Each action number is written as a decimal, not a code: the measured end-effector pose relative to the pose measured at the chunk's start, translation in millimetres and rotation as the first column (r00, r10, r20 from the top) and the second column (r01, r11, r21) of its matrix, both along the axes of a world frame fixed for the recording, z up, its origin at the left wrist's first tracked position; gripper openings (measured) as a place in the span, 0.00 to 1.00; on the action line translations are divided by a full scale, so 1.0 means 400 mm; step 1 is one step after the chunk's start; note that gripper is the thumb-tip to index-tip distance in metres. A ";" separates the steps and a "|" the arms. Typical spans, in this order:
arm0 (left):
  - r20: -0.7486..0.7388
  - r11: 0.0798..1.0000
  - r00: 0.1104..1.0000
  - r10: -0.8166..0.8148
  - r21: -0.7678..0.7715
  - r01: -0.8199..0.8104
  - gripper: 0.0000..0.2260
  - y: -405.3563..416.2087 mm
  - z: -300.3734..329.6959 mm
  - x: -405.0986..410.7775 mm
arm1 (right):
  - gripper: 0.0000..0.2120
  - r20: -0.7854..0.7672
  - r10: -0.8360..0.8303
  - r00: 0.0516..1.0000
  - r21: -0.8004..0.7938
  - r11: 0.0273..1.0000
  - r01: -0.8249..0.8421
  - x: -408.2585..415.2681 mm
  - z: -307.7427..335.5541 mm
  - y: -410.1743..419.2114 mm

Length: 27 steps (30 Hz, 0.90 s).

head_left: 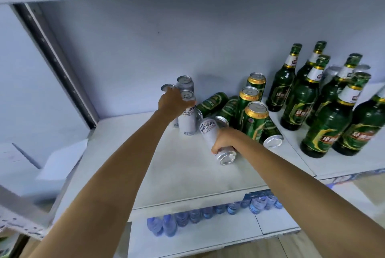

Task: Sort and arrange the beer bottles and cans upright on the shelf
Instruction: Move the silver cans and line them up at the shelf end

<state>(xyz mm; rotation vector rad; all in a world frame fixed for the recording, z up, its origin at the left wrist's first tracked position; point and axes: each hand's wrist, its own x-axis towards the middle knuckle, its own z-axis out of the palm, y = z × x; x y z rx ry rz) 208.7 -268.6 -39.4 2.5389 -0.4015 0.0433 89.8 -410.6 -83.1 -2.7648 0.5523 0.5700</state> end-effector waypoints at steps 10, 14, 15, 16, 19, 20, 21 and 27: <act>-0.139 0.991 0.989 -0.051 -0.131 0.032 0.32 0.055 -0.003 -0.028 | 0.34 0.051 -0.254 0.966 0.341 0.914 0.222 -0.051 -0.025 0.001; -0.191 0.954 0.981 -0.004 -0.297 -0.054 0.25 0.083 -0.006 -0.076 | 0.34 0.075 -0.344 0.936 0.520 0.815 0.257 -0.090 -0.036 -0.009; -0.200 0.945 0.980 0.010 -0.317 -0.074 0.23 0.089 -0.005 -0.092 | 0.37 0.085 -0.353 0.932 0.569 0.785 0.246 -0.094 -0.051 -0.023; -0.204 0.940 0.979 0.029 -0.326 -0.096 0.22 0.098 -0.004 -0.107 | 0.41 0.093 -0.355 0.930 0.604 0.763 0.231 -0.095 -0.074 -0.042; -0.194 0.928 0.977 0.089 -0.340 -0.152 0.26 0.127 0.006 -0.164 | 0.44 0.103 -0.390 0.915 0.725 0.659 0.200 -0.112 -0.120 -0.078; -0.194 0.919 0.975 0.108 -0.354 -0.172 0.28 0.134 0.011 -0.195 | 0.38 0.105 -0.389 0.915 0.762 0.623 0.177 -0.144 -0.111 -0.079; -0.199 0.906 0.973 0.121 -0.379 -0.190 0.29 0.140 0.017 -0.225 | 0.32 0.124 -0.384 0.915 0.780 0.607 0.149 -0.178 -0.098 -0.078; -0.214 0.875 0.962 0.168 -0.417 -0.246 0.32 0.141 0.045 -0.416 | 0.28 0.337 -0.305 0.891 0.821 0.558 -0.119 -0.365 -0.067 -0.116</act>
